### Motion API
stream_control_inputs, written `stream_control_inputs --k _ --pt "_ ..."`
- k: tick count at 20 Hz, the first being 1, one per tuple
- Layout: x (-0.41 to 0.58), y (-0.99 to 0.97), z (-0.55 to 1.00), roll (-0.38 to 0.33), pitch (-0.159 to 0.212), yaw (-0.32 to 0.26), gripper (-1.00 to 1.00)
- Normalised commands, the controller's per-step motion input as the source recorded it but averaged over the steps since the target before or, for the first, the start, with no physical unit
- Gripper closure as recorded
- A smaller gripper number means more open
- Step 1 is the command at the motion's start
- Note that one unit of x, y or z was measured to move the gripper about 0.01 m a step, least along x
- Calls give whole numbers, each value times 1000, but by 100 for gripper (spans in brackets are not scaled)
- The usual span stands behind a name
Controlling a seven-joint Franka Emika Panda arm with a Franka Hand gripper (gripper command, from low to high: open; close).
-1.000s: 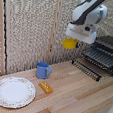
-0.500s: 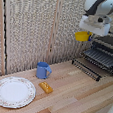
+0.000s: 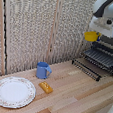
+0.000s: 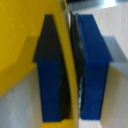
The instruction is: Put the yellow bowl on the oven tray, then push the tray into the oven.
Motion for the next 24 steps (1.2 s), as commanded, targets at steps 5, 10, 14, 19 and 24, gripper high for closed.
stream_control_inputs --k 5,10,14,19,24 --pt "0 -722 -88 80 -12 -105 100" --pt "0 -569 -138 71 7 -41 100" --pt "0 -662 -171 64 13 -20 100" --pt "11 -569 -136 61 6 0 100" --pt "14 -621 -84 56 0 0 100"
